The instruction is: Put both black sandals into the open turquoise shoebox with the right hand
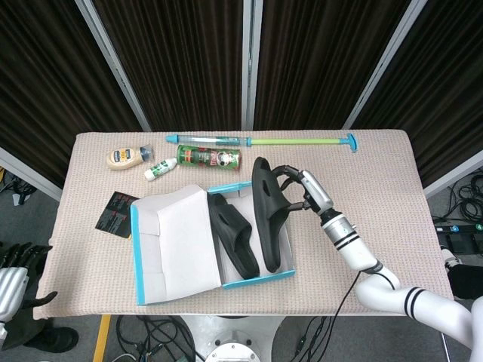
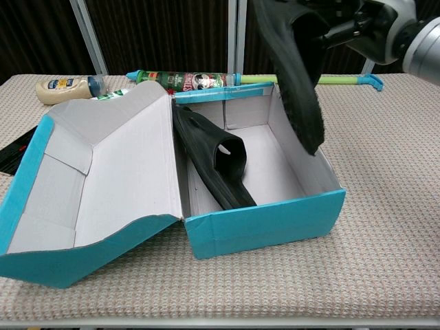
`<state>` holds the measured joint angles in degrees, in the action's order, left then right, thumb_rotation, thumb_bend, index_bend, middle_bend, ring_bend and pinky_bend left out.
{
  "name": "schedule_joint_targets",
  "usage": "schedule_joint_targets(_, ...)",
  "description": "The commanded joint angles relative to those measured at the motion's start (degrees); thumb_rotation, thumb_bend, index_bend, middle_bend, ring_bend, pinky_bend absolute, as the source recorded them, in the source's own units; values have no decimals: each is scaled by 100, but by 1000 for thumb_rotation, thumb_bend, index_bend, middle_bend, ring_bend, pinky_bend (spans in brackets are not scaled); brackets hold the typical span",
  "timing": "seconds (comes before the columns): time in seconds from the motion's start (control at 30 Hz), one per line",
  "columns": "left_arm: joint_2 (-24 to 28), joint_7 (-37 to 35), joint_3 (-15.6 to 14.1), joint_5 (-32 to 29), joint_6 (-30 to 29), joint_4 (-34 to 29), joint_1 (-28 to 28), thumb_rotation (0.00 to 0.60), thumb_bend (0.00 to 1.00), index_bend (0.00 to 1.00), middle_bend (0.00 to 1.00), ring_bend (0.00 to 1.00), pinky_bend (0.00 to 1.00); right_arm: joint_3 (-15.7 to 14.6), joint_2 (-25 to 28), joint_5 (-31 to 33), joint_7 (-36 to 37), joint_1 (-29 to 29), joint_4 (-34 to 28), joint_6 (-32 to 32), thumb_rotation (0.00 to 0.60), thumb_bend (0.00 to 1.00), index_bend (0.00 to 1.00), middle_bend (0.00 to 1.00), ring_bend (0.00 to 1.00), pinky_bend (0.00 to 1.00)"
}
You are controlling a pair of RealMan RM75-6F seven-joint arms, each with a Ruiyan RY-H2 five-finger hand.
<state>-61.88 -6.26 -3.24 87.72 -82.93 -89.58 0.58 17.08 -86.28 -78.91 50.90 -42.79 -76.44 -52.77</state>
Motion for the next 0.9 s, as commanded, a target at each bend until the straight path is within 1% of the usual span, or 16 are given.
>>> schedule_joint_targets(0.03, -12, -12, -1, 2, 21, 19, 11, 600, 26, 185, 173, 91, 68, -6, -225, 54, 16, -114, 201, 62, 600, 403, 464, 455, 207, 448)
schedule_joint_targets(0.2, -38, -17, 12, -2, 81, 43, 52, 600, 26, 185, 173, 91, 68, -3, -610, 144, -156, -264, 586, 125, 600, 403, 464, 454, 208, 448)
schedule_joint_targets(0.43, -66, -71, 15, -44, 133, 91, 65, 600, 26, 185, 173, 91, 68, -126, -1101, 201, -561, -461, 1140, 333, 600, 403, 465, 444, 208, 448)
schedule_joint_targets(0.7, -99, -132, 10, -40, 118, 157, 54, 600, 26, 185, 173, 91, 68, -304, -1355, 131, -1089, -535, 1495, 384, 600, 402, 473, 436, 208, 448)
schedule_joint_targets(0.9, -122, -136, 10, -21, 154, 183, 84, 600, 26, 185, 173, 91, 68, -417, -1466, 71, -1712, -576, 1695, 350, 600, 403, 474, 429, 208, 448)
